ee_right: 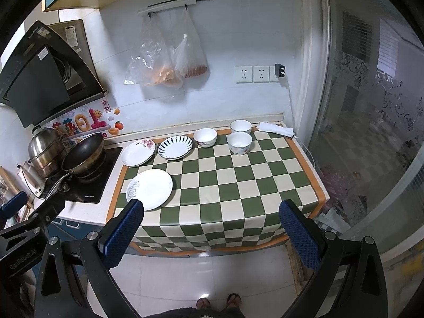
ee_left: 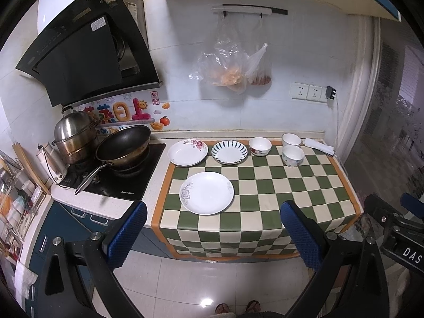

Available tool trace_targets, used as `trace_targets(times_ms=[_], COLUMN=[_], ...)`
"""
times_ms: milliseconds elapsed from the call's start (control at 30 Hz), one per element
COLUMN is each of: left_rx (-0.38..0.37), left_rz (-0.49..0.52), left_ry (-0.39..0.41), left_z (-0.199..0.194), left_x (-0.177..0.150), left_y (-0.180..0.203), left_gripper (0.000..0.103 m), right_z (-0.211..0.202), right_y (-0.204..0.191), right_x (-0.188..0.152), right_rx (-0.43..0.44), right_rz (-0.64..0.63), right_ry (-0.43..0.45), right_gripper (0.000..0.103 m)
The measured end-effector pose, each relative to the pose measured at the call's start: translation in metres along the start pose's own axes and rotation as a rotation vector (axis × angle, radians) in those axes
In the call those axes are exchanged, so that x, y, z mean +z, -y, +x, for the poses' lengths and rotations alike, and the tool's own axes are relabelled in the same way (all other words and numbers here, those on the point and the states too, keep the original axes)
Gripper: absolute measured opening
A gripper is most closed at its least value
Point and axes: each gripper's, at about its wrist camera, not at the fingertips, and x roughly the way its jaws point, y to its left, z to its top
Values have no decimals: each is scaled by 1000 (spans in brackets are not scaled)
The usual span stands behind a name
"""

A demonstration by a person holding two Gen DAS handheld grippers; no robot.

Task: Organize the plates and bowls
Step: 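Grasp the rim of the grey-flower white plate with the left gripper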

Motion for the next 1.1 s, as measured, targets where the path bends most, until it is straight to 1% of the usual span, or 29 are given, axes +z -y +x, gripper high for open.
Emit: trace_targets(times_ms=[100, 167, 300, 333, 500, 600, 733, 933, 1000, 1100], left_rx=[28, 51, 132, 166, 244, 269, 257, 183, 159, 122], left_rz=[-15, -44, -94, -107, -128, -122, -125, -89, -68, -49], left_ry=[11, 14, 20, 13, -18, -41, -99, -200, -238, -290], left_z=[13, 30, 65, 79, 129, 155, 206, 281, 316, 357], left_x=[3, 7, 9, 10, 8, 9, 12, 20, 23, 23], left_y=[-1, -6, -14, -18, -28, -31, -45, -67, -76, -88], left_gripper=[103, 103, 103, 103, 103, 103, 103, 103, 103, 103], right_z=[15, 31, 87, 101, 175, 215, 265, 354, 386, 434], right_y=[4, 7, 14, 14, 9, -4, -29, -74, -88, -108], right_x=[0, 1, 5, 6, 15, 19, 24, 24, 22, 15], right_rx=[28, 59, 137, 155, 167, 164, 158, 119, 125, 145], right_rz=[5, -6, -1, -2, -47, -72, -100, -132, -124, -112], right_ry=[16, 25, -46, -56, -100, -123, -170, -266, -308, -381], right_gripper=[103, 103, 103, 103, 103, 103, 103, 103, 103, 103])
